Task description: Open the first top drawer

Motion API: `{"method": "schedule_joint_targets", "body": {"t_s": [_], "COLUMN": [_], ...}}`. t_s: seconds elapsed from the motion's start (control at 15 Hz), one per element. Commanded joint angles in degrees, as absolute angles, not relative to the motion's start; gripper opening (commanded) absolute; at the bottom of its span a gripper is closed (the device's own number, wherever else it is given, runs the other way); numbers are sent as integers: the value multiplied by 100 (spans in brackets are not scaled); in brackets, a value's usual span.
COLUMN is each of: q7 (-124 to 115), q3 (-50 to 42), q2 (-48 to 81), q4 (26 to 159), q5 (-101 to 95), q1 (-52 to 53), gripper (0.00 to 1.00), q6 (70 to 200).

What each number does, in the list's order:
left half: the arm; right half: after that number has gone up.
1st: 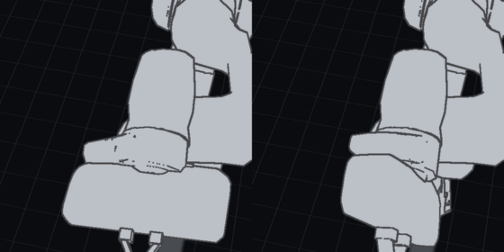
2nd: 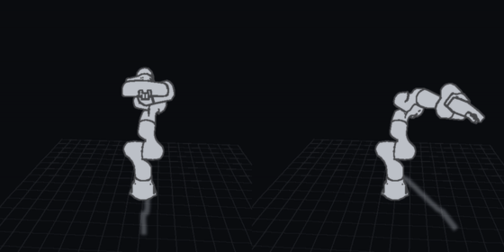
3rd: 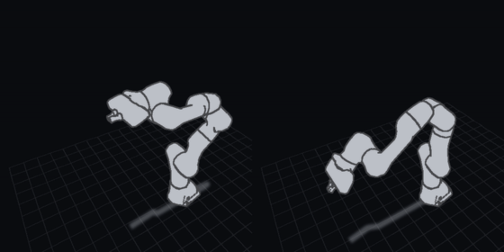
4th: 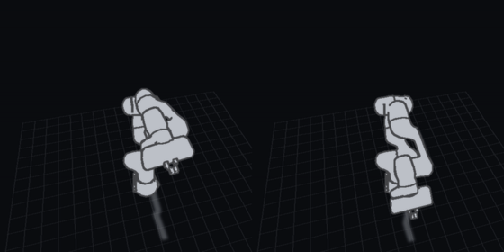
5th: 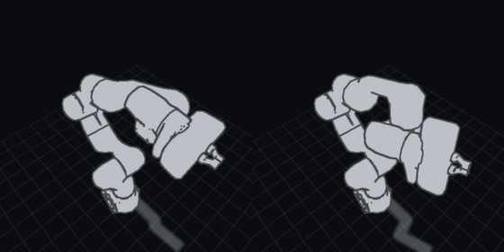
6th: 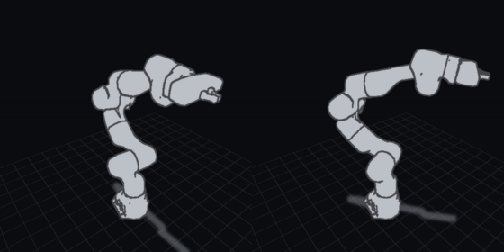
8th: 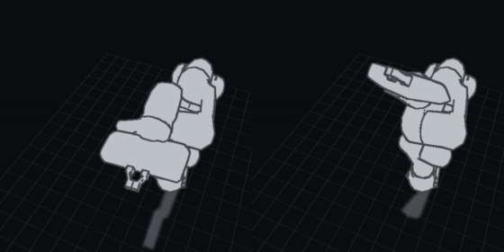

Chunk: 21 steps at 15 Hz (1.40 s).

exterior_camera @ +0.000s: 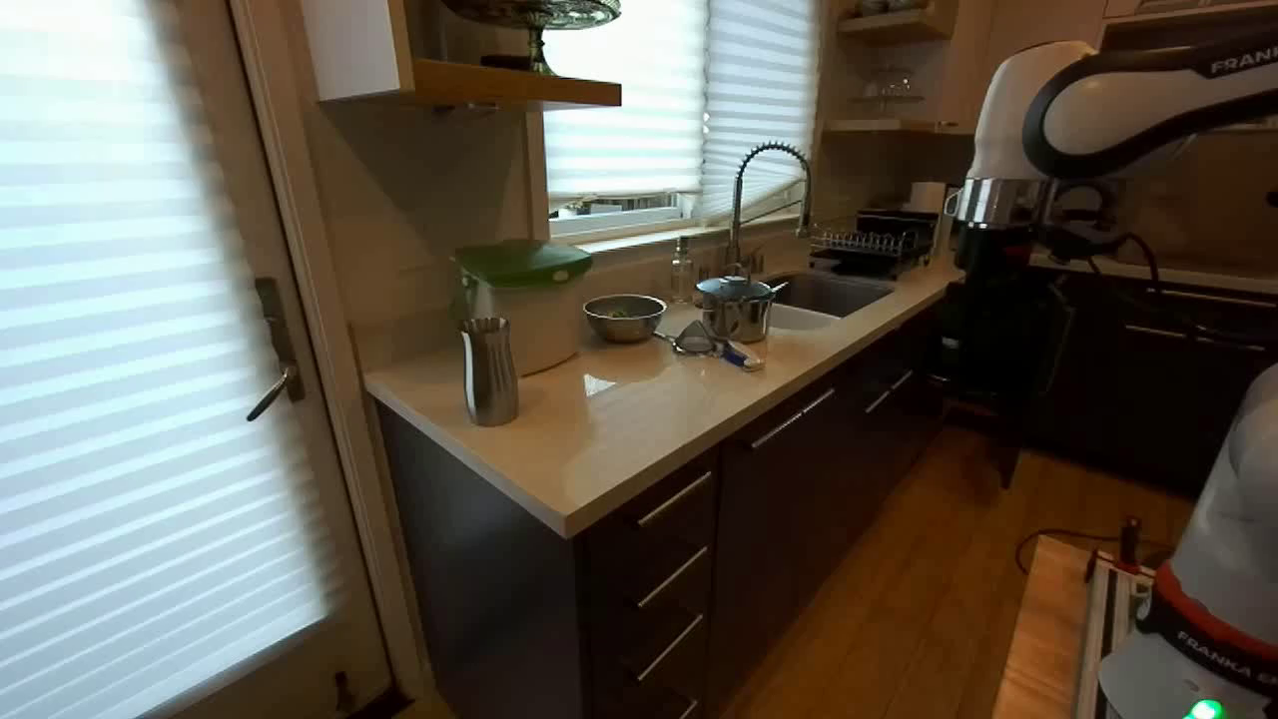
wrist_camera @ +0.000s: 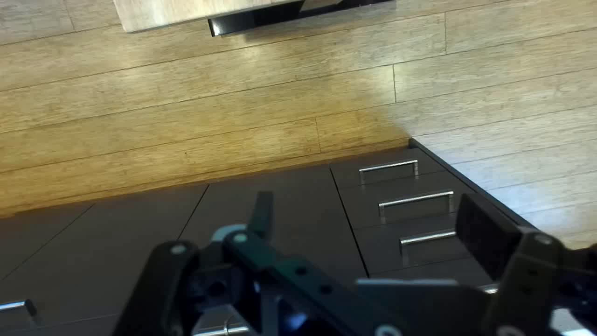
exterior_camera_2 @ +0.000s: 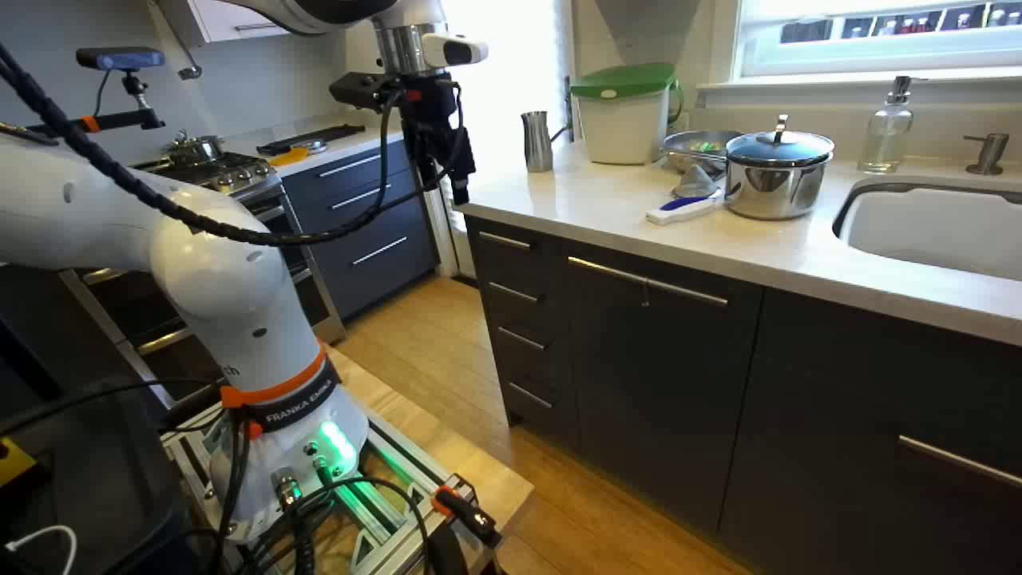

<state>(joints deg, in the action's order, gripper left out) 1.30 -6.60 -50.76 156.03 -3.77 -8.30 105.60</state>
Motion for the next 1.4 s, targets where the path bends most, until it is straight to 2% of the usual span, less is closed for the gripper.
{"method": "schedule_joint_targets", "body": {"t_s": [0.0,0.4,0.67,0.8,0.87,1.07,1.13,1.33], "q7": [128,-783,-1935,-1532,-1659,-1640,-2155,-2949], "q3": [-666,-470,13,-63,-1,-8,-36,184], "q2": [-5073,-4647,-3287,-2914,-3467,-2927,-2759,-2297], "q4": [15592,15540,15610,15435,15710,15533,15332,15217], "q5": [-381,107,442,547,388,431,819,1362], "q1": [-823,-884,-859,-634,-772,-668,-714,-617], "gripper": [100,100,100,100,100,100,100,100], "q6": [10549,10744,11785,11381,11570,11552,11339,11779]}}
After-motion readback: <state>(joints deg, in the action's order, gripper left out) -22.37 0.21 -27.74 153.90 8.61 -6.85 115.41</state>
